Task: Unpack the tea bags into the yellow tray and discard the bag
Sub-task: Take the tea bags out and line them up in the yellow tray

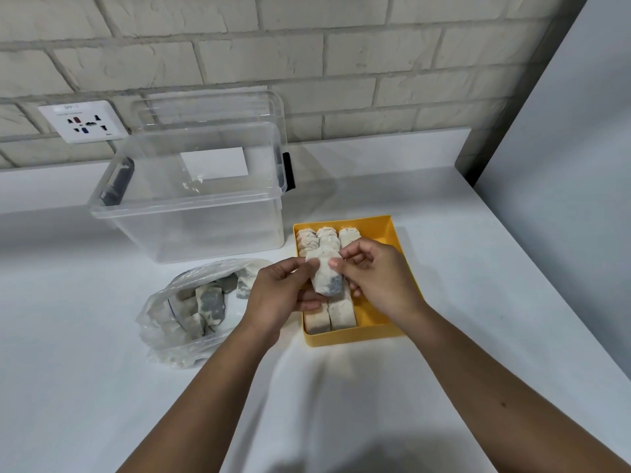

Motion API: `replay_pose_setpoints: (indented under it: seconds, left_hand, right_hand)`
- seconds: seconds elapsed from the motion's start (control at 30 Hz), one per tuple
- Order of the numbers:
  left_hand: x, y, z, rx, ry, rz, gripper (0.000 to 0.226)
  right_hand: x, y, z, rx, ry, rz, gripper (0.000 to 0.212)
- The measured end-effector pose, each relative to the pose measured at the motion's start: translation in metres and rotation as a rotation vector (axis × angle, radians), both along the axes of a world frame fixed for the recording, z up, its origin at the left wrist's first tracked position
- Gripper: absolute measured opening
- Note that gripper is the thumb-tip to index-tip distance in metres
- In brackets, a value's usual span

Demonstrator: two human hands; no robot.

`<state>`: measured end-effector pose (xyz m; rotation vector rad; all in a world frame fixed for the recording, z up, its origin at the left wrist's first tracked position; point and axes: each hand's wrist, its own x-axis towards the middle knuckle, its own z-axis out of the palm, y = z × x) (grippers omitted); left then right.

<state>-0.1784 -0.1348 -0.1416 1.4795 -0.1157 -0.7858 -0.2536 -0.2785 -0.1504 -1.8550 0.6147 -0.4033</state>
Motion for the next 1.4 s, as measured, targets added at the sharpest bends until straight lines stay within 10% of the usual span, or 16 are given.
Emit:
replay_pose_setpoints:
  seconds: [1.4]
  left_hand:
    - [-0.0057,0.0017,0.0032,-0.039,-0.031,-0.015,0.012]
  right_hand:
    - [-0.0043,0.0017,0.0015,0.425,-0.086,-0.038,0.01]
